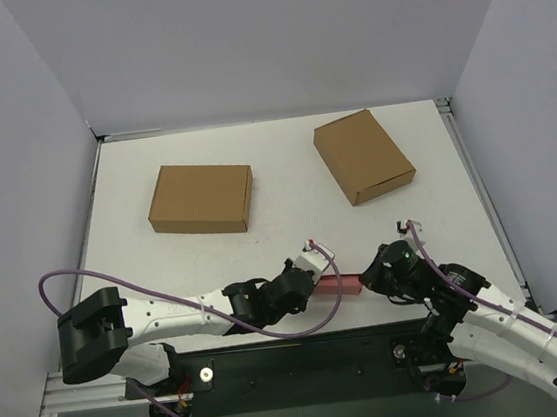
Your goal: Fold the paper box
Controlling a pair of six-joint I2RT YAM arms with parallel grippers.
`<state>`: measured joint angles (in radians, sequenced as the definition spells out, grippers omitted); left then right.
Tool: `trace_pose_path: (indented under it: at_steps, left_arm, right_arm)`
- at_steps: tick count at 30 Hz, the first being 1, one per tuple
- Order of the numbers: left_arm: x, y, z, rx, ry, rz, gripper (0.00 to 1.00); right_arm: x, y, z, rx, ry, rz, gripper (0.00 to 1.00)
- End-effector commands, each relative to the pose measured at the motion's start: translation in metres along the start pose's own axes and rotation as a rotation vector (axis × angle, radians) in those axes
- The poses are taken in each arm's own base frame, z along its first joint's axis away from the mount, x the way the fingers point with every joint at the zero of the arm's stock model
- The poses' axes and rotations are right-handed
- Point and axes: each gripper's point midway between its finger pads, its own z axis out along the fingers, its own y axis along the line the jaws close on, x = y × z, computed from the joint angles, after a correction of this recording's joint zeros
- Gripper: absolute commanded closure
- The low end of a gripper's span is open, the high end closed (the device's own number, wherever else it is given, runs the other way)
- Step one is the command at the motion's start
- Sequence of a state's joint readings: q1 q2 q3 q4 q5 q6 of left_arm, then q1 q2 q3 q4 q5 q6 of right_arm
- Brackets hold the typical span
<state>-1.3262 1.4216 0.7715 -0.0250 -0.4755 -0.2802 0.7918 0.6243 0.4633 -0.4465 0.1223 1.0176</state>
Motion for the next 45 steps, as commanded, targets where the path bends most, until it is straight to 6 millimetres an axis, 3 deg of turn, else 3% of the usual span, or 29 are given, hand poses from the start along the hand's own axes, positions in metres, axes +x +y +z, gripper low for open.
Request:
trace_pose_path:
  at_steps: [1,17,26,37,42,44,45]
  left_arm:
    - [0.068,0.005,-0.007,0.022,0.245,0.103,1.0]
    - [0.061,0.004,-0.007,0.038,0.242,0.082,1.0]
    - [0.055,0.01,-0.006,0.043,0.241,0.057,1.0]
    - [0.048,0.013,-0.003,0.068,0.231,0.008,1.0]
    - [0.05,0.014,-0.003,0.068,0.238,0.017,1.0]
    - [0.052,0.015,-0.002,0.063,0.247,0.024,1.0]
    - [0.053,0.016,-0.002,0.06,0.251,0.026,1.0]
  right_arm:
    - [0.002,-0.018,0.0,0.063,-0.006,-0.044,1.0]
    - [0.019,-0.056,0.009,0.222,0.048,-0.134,1.0]
    - [0.017,-0.062,-0.003,0.297,0.05,-0.214,1.0]
    - [0.033,-0.078,-0.004,0.402,0.082,-0.29,1.0]
    - [0.027,-0.064,-0.008,0.349,0.061,-0.276,1.0]
    - [0.023,-0.055,-0.013,0.311,0.052,-0.267,0.92]
    - [0.021,-0.052,-0.015,0.294,0.05,-0.266,0.77]
